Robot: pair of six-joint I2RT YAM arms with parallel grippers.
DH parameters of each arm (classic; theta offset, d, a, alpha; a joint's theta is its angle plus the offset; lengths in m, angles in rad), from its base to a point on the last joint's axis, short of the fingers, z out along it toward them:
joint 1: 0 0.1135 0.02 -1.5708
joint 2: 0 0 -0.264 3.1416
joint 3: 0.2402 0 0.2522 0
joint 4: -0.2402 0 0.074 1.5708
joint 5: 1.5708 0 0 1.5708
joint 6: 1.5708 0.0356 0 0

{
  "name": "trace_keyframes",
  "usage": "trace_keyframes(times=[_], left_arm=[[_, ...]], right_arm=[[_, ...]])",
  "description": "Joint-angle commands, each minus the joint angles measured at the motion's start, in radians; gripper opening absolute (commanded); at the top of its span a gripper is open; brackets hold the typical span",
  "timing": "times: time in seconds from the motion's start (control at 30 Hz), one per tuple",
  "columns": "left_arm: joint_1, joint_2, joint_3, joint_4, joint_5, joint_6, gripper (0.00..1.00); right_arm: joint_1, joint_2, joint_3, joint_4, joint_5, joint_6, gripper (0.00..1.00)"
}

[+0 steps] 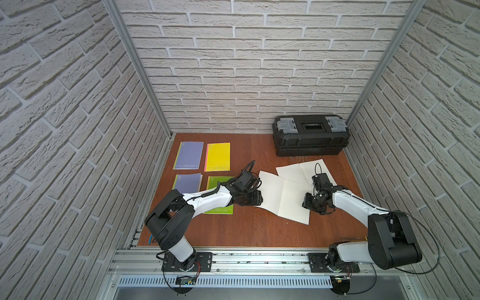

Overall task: Close the notebook
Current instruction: Close the notebook at the center of the board.

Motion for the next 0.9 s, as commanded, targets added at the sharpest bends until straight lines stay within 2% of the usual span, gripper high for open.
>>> trace_keyframes(times=[0.0,0.87], left_arm=[[-0.006,-0.041,-0.007,0.032,0.019,-0.009,0.61],[-0.006,-0.074,-0.020,0.196,0.150,-0.033,0.62]], right_arm=[[-0.004,0.019,-0.009,0.011,-0.030,-0.009,0.43],[-0.004,0.011,-0.012,0.011,-0.031,-0.012,0.43]])
